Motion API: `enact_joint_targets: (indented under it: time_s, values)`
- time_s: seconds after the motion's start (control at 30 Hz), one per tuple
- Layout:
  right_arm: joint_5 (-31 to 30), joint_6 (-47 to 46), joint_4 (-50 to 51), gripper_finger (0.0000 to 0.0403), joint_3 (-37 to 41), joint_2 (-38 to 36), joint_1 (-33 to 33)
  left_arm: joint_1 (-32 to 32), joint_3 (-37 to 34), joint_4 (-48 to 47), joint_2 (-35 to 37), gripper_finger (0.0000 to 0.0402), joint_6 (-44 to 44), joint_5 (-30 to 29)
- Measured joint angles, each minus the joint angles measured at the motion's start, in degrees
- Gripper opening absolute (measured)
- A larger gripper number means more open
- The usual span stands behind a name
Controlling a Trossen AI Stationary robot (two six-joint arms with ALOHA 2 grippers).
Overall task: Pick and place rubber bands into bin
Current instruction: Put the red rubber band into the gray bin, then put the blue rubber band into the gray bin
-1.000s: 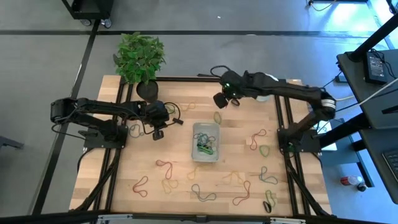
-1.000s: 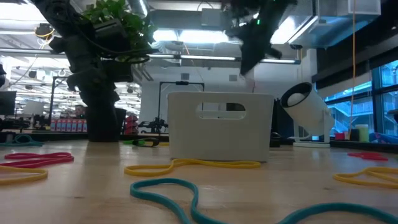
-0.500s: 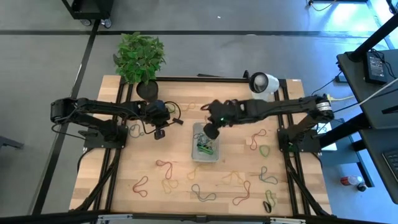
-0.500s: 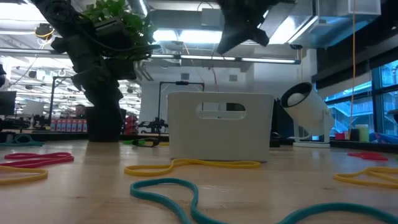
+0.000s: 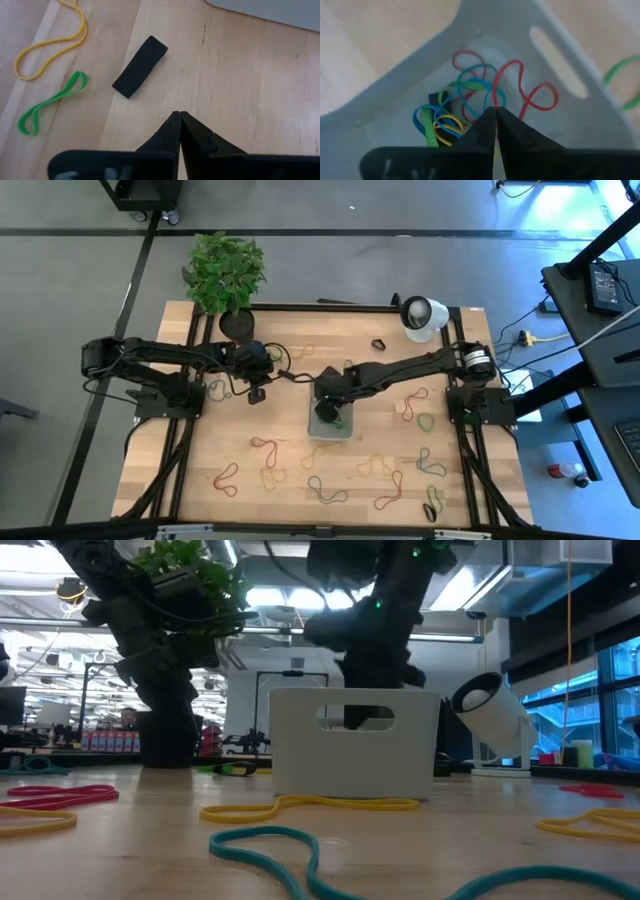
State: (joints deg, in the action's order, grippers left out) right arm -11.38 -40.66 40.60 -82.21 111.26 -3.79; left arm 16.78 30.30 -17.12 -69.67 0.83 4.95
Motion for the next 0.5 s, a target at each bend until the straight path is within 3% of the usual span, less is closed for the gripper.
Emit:
enact_joint_targets:
  time_s: [0.37,0.5]
  values:
    - [2.5,1.1,0.8,0.0109,0.0,-0.5,0.2,0.2,0.2,-1.0,0.0,0.0007,0.0,-0.6]
    - [2.6,3.3,1.8,0.0136,-0.1,-3.1,0.2,0.4,2.0,-4.1,0.0,0.0027,3.7,-1.0]
